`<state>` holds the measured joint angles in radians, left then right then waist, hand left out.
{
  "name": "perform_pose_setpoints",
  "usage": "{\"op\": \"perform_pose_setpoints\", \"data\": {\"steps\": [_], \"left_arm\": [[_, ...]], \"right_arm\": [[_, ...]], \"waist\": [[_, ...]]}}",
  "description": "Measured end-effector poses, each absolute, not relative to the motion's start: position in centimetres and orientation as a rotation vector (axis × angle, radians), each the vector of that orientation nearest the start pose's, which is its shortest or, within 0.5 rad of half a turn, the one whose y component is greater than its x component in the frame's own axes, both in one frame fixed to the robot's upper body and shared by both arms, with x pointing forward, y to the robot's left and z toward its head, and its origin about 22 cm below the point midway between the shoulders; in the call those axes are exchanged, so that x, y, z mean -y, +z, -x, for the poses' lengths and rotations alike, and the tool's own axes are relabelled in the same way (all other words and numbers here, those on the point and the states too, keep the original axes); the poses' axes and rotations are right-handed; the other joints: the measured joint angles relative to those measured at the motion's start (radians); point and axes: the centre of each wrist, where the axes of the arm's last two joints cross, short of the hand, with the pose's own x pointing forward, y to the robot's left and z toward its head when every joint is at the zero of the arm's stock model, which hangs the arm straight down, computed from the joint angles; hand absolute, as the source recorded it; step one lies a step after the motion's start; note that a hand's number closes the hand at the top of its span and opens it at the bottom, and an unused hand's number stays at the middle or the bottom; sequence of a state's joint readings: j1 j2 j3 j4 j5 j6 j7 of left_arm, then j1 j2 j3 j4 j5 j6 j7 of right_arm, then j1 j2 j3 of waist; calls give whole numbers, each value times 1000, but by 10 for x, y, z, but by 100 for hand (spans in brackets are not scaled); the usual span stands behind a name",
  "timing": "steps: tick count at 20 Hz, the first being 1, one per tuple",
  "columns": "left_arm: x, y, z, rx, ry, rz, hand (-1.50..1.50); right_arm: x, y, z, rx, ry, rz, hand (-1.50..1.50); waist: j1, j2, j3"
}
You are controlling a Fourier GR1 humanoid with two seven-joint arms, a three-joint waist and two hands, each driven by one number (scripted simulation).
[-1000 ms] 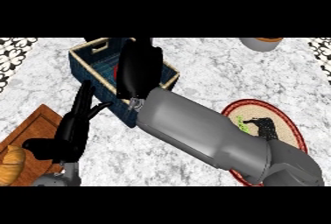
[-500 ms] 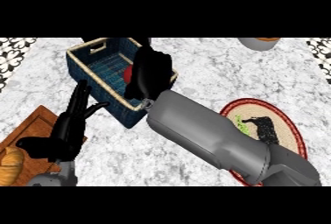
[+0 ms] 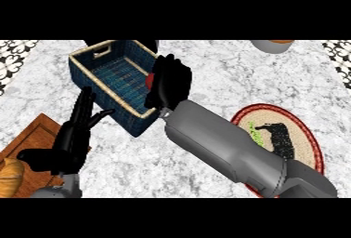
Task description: Pick the tomato from the placemat and place it in the basket
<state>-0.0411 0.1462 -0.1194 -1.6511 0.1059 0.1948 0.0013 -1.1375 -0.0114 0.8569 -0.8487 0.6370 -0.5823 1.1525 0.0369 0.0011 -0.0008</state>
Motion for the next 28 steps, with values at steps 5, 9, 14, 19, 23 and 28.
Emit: {"op": "perform_pose_setpoints", "data": {"steps": [5,9,14,19,23,28], "left_arm": [[-227,33,-251,1674,19,-67,0],[-229,30,-248,1669,20,-63,0],[-234,29,-246,1664,31,-70,0],[-239,29,-244,1658,47,-85,0],[-247,25,-238,1647,63,-103,0],[-249,26,-234,1644,88,-126,0]], "right_arm": [[-30,107,-350,1448,604,1040,-150],[-29,109,-354,1526,549,1038,-150],[-33,123,-357,1638,484,1086,-150],[-33,133,-359,1683,418,1137,-150],[-29,144,-360,1694,346,1169,-150],[-11,159,-358,1723,201,1134,-150]], "waist": [[-1,0,1],[1,1,0],[-13,-5,0],[-33,-11,0],[-55,-18,1],[-83,-26,2]]}}
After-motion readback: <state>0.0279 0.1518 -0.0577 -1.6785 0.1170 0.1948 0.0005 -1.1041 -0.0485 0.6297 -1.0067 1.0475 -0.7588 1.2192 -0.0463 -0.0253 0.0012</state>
